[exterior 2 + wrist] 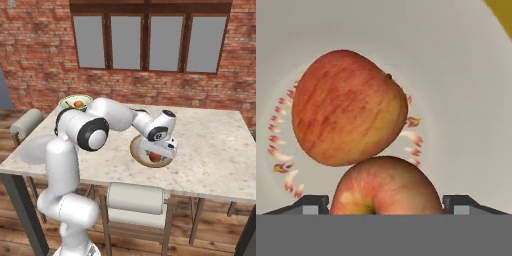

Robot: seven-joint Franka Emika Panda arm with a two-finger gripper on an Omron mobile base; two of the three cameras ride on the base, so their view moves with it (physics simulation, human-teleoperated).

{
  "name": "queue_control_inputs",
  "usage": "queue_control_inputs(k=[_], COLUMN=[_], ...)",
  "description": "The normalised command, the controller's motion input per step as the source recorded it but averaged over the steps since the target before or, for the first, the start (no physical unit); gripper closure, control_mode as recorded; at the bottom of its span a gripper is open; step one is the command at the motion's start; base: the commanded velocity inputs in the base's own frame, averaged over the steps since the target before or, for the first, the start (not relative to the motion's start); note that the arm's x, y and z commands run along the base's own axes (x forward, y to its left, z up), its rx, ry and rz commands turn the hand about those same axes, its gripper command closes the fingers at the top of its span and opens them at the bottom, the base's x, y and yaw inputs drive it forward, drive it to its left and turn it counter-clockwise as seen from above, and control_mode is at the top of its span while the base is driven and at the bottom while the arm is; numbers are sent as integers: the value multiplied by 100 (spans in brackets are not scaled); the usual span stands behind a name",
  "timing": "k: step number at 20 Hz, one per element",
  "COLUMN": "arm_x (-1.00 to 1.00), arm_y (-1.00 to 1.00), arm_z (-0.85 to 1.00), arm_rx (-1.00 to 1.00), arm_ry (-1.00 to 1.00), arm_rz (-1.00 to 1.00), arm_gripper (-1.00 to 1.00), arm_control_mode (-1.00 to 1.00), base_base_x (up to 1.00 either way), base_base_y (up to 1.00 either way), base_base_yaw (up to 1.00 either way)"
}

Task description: Take the fruits from the plate on the dining counter and place two fruits in each bowl.

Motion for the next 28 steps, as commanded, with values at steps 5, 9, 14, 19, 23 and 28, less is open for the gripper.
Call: queue_control_inputs(k=[5, 9, 14, 19, 23, 28], arm_x=[-48, -60, -53, -66, -77, -87], arm_y=[15, 36, 90, 100, 100, 99], arm_z=[43, 98, 100, 88, 77, 81], arm_rx=[0, 0, -5, -10, -9, -9], arm_ry=[-10, -6, -1, 0, 0, 6], arm_rz=[-4, -5, -1, 0, 0, -1], arm_gripper=[-100, -100, -100, -100, -100, -100], arm_control_mode=[-100, -100, -100, -100, -100, -100], base_base_x=[0, 0, 0, 0, 0, 0], base_base_y=[0, 0, 0, 0, 0, 0], base_base_yaw=[0, 0, 0, 0, 0, 0])
